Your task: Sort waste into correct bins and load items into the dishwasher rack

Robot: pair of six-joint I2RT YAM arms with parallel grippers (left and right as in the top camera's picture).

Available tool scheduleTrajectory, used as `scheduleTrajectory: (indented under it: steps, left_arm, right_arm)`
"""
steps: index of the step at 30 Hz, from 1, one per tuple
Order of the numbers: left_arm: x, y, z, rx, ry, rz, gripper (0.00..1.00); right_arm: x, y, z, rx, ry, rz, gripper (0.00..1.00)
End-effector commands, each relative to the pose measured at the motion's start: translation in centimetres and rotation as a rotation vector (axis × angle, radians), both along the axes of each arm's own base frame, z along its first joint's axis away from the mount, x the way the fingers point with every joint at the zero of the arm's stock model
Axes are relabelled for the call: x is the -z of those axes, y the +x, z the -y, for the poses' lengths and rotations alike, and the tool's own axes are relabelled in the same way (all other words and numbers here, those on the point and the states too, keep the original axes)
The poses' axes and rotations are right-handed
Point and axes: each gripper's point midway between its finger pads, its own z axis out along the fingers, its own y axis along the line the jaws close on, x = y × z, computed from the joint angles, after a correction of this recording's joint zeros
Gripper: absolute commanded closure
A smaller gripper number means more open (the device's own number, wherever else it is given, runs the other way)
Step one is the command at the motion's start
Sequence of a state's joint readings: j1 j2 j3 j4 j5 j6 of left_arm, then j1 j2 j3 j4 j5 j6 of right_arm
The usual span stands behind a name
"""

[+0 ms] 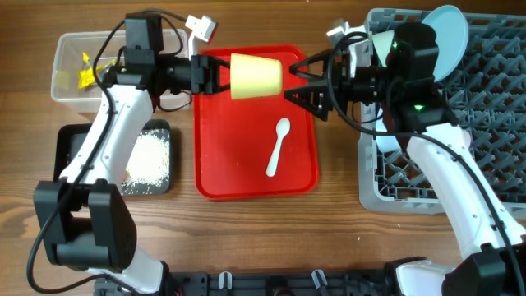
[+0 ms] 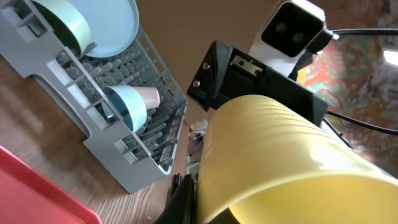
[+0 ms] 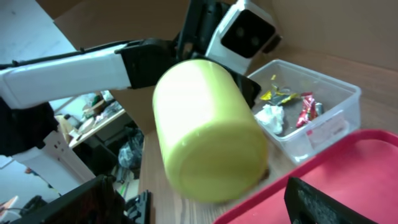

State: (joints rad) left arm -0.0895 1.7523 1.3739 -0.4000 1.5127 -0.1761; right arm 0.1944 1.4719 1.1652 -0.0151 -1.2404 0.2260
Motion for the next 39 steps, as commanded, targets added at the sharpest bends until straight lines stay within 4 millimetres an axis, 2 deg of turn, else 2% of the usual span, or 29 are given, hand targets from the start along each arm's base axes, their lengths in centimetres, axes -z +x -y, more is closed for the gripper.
scheduleTrajectory:
  steps: [1,4,11,14,22,30,35,37,39]
  left_arm:
    - [-0.4,-0.7,0.8,0.032,-0.012,0.047,0.96]
    - [-0.4,-0.8,0.9,0.037,-0.012,0.046,0.96]
    - [-0.4,-0.9,1.2,0.044,-0.012,0.045,0.96]
    - [-0.4,-0.9,1.2,0.044,-0.012,0.045,0.96]
    - [-0.4,-1.1,1.4,0.05,-0.012,0.046,0.96]
    - [-0.4,-1.3,1.8,0.063,-0.013,0.05,0.96]
    - [-0.4,-1.3,1.8,0.063,-0.013,0.05,0.95]
    - [-0.4,-1.3,1.8,0.063,-0.013,0.05,0.73]
    - [-0.4,-1.3,1.8,0.063,-0.012,0.049,0.6]
  right_arm:
    - [0.2,-0.2,-1.1,-0.013,0.003,-0.044,0.1]
    - [0.4,-0.6,-2.0,-0.037,0.003,-0.047,0.09]
    - [1.6,0.1,-3.0,-0.046,0.003,-0.078,0.11]
    - [1.4,0.0,-3.2,-0.049,0.006,-0.074,0.17]
    - [0.9,-0.5,-4.5,-0.08,0.025,-0.059,0.19]
    - [0.8,-0.5,-4.5,-0.08,0.029,-0.068,0.42]
    - [0.8,-0.5,-4.5,-0.079,0.029,-0.072,0.45]
    - [0.8,-0.5,-4.5,-0.08,0.029,-0.072,0.45]
    - [0.8,-0.5,-4.5,-0.079,0.029,-0.072,0.45]
